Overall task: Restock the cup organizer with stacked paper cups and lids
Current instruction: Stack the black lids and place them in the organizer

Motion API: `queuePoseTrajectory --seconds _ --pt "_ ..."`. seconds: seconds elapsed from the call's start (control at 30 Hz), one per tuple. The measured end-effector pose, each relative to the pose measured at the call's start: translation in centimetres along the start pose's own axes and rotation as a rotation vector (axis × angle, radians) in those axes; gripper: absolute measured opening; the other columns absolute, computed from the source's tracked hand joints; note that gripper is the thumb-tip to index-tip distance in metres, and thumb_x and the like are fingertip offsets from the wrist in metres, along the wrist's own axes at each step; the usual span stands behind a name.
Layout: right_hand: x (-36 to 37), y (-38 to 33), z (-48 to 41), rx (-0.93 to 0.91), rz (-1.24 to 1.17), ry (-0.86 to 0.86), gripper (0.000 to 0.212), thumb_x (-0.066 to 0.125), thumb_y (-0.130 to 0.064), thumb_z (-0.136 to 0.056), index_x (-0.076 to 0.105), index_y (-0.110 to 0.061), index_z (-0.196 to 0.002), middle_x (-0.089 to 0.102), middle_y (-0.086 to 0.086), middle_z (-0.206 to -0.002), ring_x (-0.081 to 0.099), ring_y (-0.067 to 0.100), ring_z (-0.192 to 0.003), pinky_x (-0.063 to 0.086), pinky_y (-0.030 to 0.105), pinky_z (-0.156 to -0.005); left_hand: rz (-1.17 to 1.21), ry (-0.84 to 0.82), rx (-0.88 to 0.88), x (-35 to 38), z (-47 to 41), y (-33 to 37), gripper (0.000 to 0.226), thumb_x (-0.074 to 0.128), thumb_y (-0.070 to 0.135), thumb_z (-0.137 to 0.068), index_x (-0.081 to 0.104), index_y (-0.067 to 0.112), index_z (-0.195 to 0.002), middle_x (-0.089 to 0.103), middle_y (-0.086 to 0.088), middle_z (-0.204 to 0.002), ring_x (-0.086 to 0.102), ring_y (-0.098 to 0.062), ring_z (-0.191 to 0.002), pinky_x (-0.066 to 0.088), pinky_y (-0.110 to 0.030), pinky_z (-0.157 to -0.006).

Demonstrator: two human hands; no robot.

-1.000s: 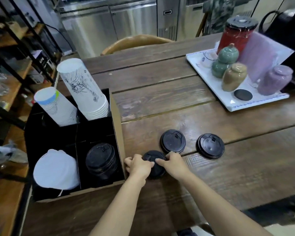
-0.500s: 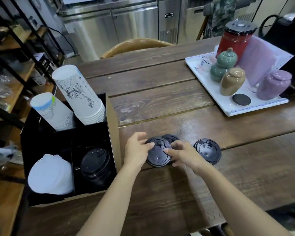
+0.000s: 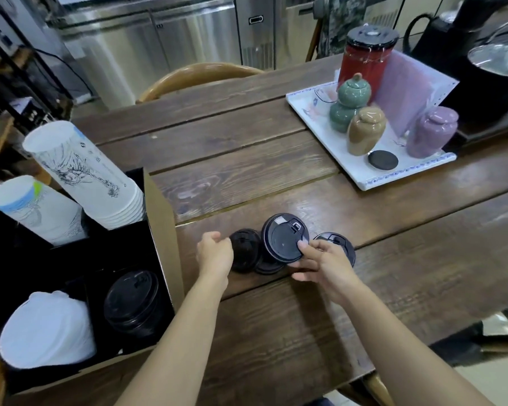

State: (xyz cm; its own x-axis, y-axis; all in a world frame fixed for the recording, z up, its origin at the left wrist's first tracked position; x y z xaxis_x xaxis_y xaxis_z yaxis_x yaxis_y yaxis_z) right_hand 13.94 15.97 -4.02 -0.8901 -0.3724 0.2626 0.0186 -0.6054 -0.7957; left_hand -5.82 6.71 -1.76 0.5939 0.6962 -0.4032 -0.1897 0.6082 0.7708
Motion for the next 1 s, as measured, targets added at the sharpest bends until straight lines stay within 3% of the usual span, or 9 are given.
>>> queuePoseTrajectory --seconds 0.13,0.27,0.33,0.47,0.67,0.8,0.9,1.0 --pt "0.8 0.1 -0.2 -0.008 0.079 -0.009 0.013 0.062 -0.015 -0.088 0.053 -0.005 -0.087 0.064 0.013 -0.081 0.069 0.024 -0.065 0.053 0.029 -0.041 0.110 -0.066 -0.141 0.3 -0.5 -1.2 0.029 0.043 0.028 -0.098 0.054 0.010 -0.117 0.049 -0.009 -0.136 0.047 -0.027 -0.114 0.039 -0.039 -0.092" --pt "3.3 0.4 -0.7 -0.004 0.251 -0.009 0.025 0.065 -0.016 -0.086 0.054 0.000 -0.102 0.061 0.018 -0.094 0.067 0.022 -0.060 0.054 0.031 -0.042 0.195 -0.097 -0.267 0.4 -0.3 -1.9 0.050 0.040 0.040 -0.096 0.041 0.016 -0.140 0.044 -0.004 -0.145 0.042 -0.026 -0.129 0.040 -0.043 -0.092" --pt "4.5 0.6 -1.2 -0.004 0.349 0.021 0.034 0.065 -0.019 -0.086 0.053 0.000 -0.110 0.062 0.019 -0.100 0.068 0.024 -0.064 0.056 0.035 -0.046 0.186 -0.128 -0.276 0.6 -0.3 -1.6 0.050 0.038 0.043 -0.096 0.040 0.018 -0.140 0.043 -0.002 -0.146 0.041 -0.025 -0.131 0.039 -0.045 -0.095" --pt "5.8 0.5 -1.6 -0.018 0.564 0.102 0.030 0.063 -0.026 -0.086 0.051 -0.003 -0.101 0.064 0.019 -0.094 0.071 0.030 -0.065 0.060 0.047 -0.054 0.069 -0.205 -0.229 1.3 -0.1 -0.3 0.049 0.032 0.045 -0.098 0.038 0.022 -0.140 0.040 -0.002 -0.148 0.038 -0.025 -0.132 0.036 -0.047 -0.104" --pt "6.8 0.2 -1.3 -0.044 0.821 0.137 0.029 0.054 -0.033 -0.091 0.044 -0.011 -0.106 0.065 0.017 -0.095 0.071 0.029 -0.062 0.060 0.043 -0.054 0.028 -0.273 -0.237 1.7 -0.1 -0.4 0.053 0.043 0.044 -0.095 0.039 0.015 -0.139 0.038 -0.006 -0.149 0.037 -0.025 -0.133 0.042 -0.044 -0.102" --pt "7.1 -0.2 -1.3 -0.117 0.938 0.132 0.033 0.053 -0.038 -0.089 0.050 -0.012 -0.108 0.068 0.014 -0.092 0.070 0.031 -0.061 0.059 0.047 -0.062 0.087 -0.284 -0.240 1.5 -0.2 -0.6 0.039 0.054 0.028 -0.093 0.048 0.011 -0.128 0.045 -0.008 -0.140 0.043 -0.025 -0.124 0.048 -0.043 -0.094" --pt "6.8 -0.7 -1.0 -0.180 0.902 0.160 0.037 0.053 -0.042 -0.088 0.054 -0.012 -0.108 0.068 0.013 -0.097 0.068 0.032 -0.082 0.056 0.047 -0.072 0.125 -0.290 -0.176 1.4 -0.2 0.0 0.025 0.060 0.022 -0.090 0.055 0.014 -0.113 0.053 -0.005 -0.115 0.047 -0.019 -0.102 0.046 -0.038 -0.085" --pt "5.5 -1.0 -0.7 -0.220 0.950 0.241 0.040 0.054 -0.045 -0.088 0.057 -0.009 -0.105 0.067 0.011 -0.102 0.061 0.032 -0.096 0.049 0.040 -0.078 0.102 -0.285 -0.040 1.7 -0.3 1.2 0.026 0.064 0.018 -0.087 0.058 0.014 -0.112 0.059 -0.001 -0.107 0.053 -0.018 -0.099 0.046 -0.035 -0.085"
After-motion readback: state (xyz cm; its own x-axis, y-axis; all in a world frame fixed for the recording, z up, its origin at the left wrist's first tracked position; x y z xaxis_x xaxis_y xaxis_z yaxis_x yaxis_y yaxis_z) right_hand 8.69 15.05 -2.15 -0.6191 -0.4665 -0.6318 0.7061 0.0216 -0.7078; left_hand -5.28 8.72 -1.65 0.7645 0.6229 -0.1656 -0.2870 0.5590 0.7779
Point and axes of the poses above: each hand's wrist, its own z-axis away from the middle knuckle, its own x-axis out of the palm, y = z × x, the point moved 6 cm from there along -z, towards the middle knuckle
